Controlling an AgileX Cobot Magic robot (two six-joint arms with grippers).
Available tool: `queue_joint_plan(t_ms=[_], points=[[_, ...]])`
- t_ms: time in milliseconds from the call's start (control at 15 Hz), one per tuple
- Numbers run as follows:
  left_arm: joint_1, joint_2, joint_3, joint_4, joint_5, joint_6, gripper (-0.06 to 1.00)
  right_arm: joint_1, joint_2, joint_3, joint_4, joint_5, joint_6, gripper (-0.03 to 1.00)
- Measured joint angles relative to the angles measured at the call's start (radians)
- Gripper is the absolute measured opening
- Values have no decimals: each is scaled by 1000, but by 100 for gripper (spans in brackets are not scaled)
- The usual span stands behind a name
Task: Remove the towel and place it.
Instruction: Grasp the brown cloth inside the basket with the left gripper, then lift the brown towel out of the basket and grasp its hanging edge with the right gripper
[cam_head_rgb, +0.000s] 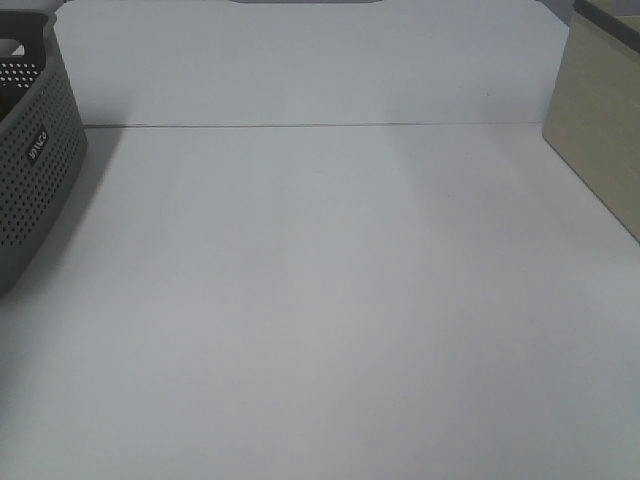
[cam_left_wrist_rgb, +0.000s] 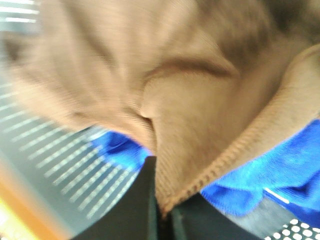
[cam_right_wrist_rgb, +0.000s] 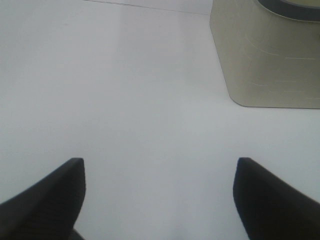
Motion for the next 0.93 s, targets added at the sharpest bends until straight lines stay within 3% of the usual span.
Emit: queue_joint_plan(t_ms=[400, 933], points=[[-93, -215, 0, 26, 4, -39, 0, 0, 0, 0, 0, 0, 0, 78], [-415, -466, 0, 140, -50, -75, 0, 0, 2, -2, 15, -9, 4, 78]])
